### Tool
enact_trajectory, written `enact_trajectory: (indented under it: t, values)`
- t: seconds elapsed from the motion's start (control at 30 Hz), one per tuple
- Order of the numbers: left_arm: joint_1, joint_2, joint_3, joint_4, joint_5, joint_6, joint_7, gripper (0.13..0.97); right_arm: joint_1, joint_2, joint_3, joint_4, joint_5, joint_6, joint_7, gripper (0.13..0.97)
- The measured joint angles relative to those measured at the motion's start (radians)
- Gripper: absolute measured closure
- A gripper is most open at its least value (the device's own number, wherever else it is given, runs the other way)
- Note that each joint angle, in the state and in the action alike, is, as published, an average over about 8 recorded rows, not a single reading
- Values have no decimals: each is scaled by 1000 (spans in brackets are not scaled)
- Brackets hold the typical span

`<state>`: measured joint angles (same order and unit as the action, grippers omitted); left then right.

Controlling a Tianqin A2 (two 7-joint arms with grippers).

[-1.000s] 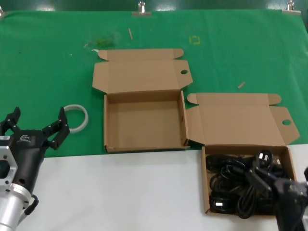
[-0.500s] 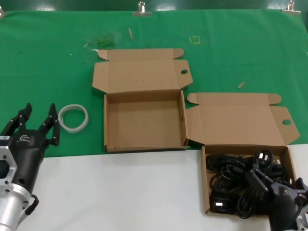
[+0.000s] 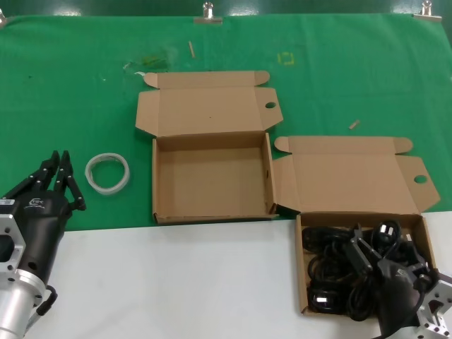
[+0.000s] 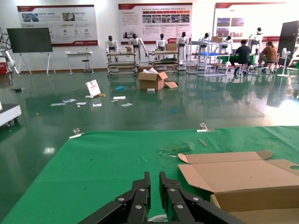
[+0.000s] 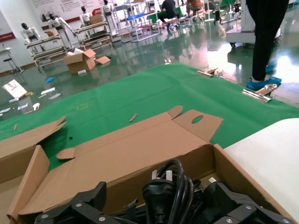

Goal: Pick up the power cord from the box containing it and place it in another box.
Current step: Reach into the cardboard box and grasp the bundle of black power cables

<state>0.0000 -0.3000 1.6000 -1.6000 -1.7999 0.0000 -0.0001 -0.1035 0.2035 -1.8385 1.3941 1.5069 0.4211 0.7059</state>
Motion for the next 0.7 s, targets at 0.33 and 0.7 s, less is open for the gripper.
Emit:
enact_trajectory:
  t: [0.33,0.7]
  values:
    - [0,0,0,0,0,0,0,932,7,0,-8,-6,-4,-5,6,396]
    - [0,0,0,0,0,0,0,957,-3,-1,28,-2,69,-21,-128,633]
